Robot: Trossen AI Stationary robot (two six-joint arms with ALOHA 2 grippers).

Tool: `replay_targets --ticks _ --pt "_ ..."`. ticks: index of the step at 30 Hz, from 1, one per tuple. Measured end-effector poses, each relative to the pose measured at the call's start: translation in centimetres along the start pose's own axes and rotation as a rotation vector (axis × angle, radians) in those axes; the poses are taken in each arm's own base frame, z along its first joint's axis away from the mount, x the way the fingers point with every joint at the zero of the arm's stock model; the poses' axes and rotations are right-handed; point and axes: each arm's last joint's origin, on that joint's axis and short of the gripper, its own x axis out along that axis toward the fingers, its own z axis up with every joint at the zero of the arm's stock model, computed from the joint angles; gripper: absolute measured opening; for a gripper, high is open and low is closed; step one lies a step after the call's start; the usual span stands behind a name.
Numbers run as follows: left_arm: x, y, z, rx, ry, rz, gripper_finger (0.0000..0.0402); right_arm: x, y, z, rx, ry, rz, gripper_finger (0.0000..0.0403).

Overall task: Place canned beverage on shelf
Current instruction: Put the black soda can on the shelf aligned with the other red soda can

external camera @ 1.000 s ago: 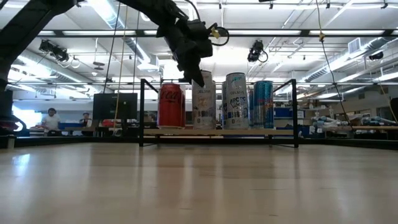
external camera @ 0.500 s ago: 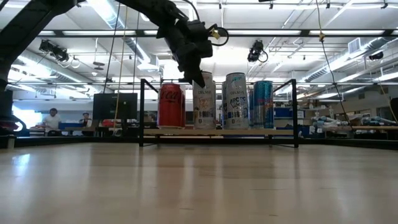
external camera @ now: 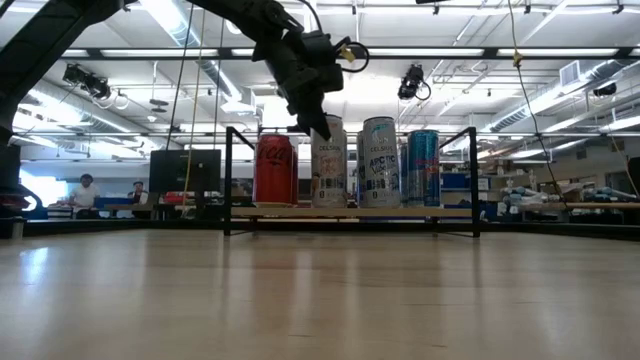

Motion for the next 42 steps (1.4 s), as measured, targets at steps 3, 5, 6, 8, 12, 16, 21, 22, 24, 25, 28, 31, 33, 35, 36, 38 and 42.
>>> replay_targets --ticks 3,5,6,8,12,16,21,22,24,25,28,31,33,35,36,38,42 --pt "0.0 0.1 0.1 0.001 -0.014 0.012 0.0350 0.0 0.0 0.0 0.000 0.000 0.000 0.0376" --pt "-0.1 0.1 0.2 0.001 -0.019 0.021 0.0353 0.0 0.0 0.0 0.000 0.000 0.000 0.0376" --pt "-0.2 0.1 0.3 0.002 -0.020 0.024 0.0354 0.0 0.0 0.0 0.000 0.000 0.000 0.0376" --pt "-0.7 0.2 0.7 0.005 -0.030 0.031 0.0354 0.0 0.0 0.0 0.000 0.000 0.000 0.0376" --pt "-2.4 0.2 1.8 0.012 -0.067 0.051 0.0355 0.0 0.0 0.0 0.000 0.000 0.000 0.0376" --pt "-4.5 -0.3 2.1 -0.026 -0.008 0.058 0.0355 0.0 0.0 0.0 -0.001 0.000 0.000 0.0376" --pt "-6.2 -0.8 1.7 -0.077 0.100 0.074 0.0355 0.0 0.0 0.0 -0.001 0.001 0.001 0.0376" --pt "-6.4 -0.9 1.6 -0.091 0.116 0.067 0.0355 0.0 0.0 0.0 -0.002 0.001 0.001 0.0376" --pt "-6.5 -1.1 1.4 -0.101 0.141 0.054 0.0355 0.0 0.0 0.0 -0.002 0.001 0.002 0.0376" --pt "-6.5 -1.2 1.2 -0.104 0.156 0.047 0.0355 0.0 0.0 0.0 -0.001 0.001 0.002 0.0376" --pt "-6.5 -1.4 0.9 -0.114 0.191 0.029 0.0355 0.0 0.0 0.0 -0.001 0.000 0.006 0.0376" --pt "-5.9 -1.7 0.8 -0.107 0.206 0.016 0.0355 0.0 0.1 0.0 0.000 -0.004 0.029 0.0376" --pt "-5.3 -1.9 0.7 -0.097 0.221 0.005 0.0355 0.0 0.2 0.0 -0.001 -0.006 0.048 0.0376" --pt "-4.7 -2.3 0.6 -0.076 0.233 -0.008 0.0355 0.0 0.2 0.0 -0.001 -0.007 0.053 0.0376" --pt "-4.3 -2.5 0.5 -0.066 0.239 -0.014 0.0355 0.0 0.2 0.0 -0.001 -0.007 0.053 0.0376" --pt "-3.3 -2.9 0.4 -0.036 0.243 -0.023 0.0355 0.0 0.2 0.0 -0.001 -0.007 0.053 0.0376" --pt "-2.6 -3.4 0.6 0.006 0.232 -0.030 0.0355 0.0 0.2 0.0 -0.001 -0.007 0.053 0.0376"
